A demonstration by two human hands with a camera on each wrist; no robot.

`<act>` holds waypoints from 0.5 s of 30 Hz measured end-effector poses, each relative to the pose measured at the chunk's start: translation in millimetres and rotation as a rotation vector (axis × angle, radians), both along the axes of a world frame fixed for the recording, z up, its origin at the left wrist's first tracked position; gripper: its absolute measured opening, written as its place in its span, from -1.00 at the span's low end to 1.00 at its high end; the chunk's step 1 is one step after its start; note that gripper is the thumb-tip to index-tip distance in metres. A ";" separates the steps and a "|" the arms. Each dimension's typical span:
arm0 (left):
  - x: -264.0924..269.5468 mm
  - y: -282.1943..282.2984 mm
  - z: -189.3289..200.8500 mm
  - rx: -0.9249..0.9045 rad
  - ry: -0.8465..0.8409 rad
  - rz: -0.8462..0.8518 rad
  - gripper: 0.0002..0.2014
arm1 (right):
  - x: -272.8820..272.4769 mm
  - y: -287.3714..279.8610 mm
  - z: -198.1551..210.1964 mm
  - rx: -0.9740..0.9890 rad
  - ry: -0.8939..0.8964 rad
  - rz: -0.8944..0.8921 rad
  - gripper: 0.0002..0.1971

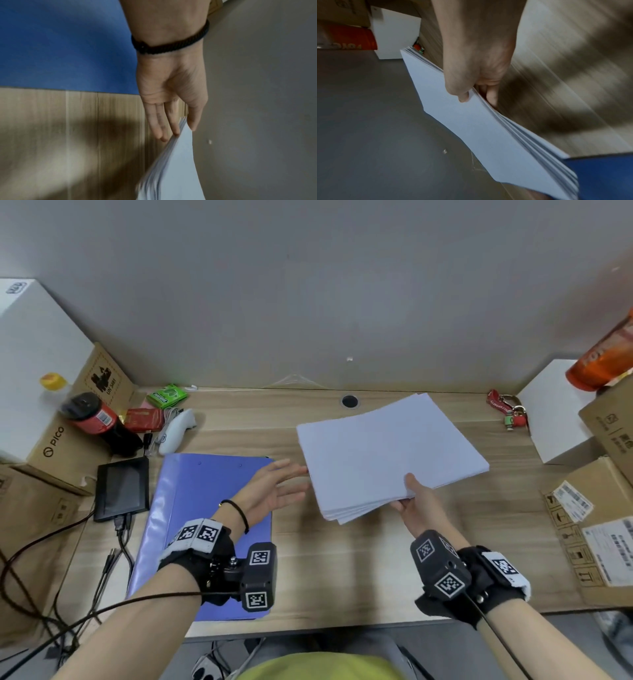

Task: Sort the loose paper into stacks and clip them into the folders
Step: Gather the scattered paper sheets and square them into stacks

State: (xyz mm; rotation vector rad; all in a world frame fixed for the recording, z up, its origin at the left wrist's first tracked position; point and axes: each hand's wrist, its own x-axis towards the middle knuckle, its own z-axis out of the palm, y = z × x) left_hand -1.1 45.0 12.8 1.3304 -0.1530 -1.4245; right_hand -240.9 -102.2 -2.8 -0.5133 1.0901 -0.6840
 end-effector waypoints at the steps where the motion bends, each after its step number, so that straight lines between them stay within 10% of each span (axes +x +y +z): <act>1: -6.5 -3.5 1.3 0.011 -0.055 -0.071 -0.53 | 4.4 3.5 0.4 0.005 -0.013 -0.018 -0.82; 10: -27.5 -5.6 3.2 0.008 0.021 -0.040 -0.65 | 24.9 36.8 9.9 -0.023 -0.089 0.053 -0.80; 15: -10.6 6.7 -7.1 0.030 -0.233 -0.079 -0.59 | 5.1 36.8 3.5 -0.009 -0.034 0.156 -0.73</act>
